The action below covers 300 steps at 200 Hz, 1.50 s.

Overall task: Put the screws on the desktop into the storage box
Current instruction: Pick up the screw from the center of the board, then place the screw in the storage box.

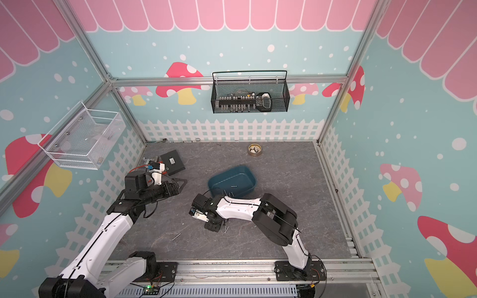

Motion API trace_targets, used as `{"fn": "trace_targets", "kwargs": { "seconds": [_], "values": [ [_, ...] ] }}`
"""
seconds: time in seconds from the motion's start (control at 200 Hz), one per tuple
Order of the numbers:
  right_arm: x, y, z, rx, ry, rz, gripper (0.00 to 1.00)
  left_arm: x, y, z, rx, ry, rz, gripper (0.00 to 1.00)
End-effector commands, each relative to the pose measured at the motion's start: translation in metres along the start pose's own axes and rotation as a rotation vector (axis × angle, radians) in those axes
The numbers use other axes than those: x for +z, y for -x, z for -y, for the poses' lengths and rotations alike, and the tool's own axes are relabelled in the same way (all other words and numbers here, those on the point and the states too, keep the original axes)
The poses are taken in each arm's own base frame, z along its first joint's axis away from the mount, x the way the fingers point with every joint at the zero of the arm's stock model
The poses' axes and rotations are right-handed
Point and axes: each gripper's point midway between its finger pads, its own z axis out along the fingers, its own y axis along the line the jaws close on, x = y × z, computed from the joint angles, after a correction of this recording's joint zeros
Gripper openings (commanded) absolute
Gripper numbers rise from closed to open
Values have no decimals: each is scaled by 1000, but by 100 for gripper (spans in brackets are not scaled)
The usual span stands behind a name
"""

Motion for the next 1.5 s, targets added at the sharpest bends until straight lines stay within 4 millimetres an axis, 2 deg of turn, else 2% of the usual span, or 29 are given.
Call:
{"fn": "trace_targets", "kwargs": {
  "seconds": [0.0, 0.225, 0.43, 0.656, 0.681, 0.871, 1.056, 1.151, 1.316, 1.496],
  "values": [
    [9, -27, -6, 6, 26, -98, 12, 0, 4, 0, 1, -6, 17, 98],
    [2, -28, -6, 18, 22, -86, 7, 0, 5, 0, 1, -4, 18, 98],
    [-13, -18, -2, 35, 3, -26, 6, -1, 4, 0, 1, -3, 18, 98],
    [-25, -11, 15, 70, -49, 24, 5, -1, 4, 0, 1, -4, 18, 98],
    [-38, -6, 19, 74, -66, 63, 5, -1, 4, 0, 1, -3, 18, 98],
    [-69, 5, 48, 121, -141, 176, 3, 0, 4, 0, -2, -4, 16, 98],
    [-94, 4, 93, 179, -240, 235, 3, 0, 4, -1, -3, -1, 14, 98],
    [-101, 1, 117, 217, -292, 251, 3, 1, 3, -1, -4, -1, 12, 98],
    [-105, 0, 147, 266, -351, 267, 4, 3, 5, -8, -15, 31, 17, 99],
    [-106, 6, 165, 289, -368, 288, 5, 3, 3, -9, -27, 38, 12, 99]
  ]
}}
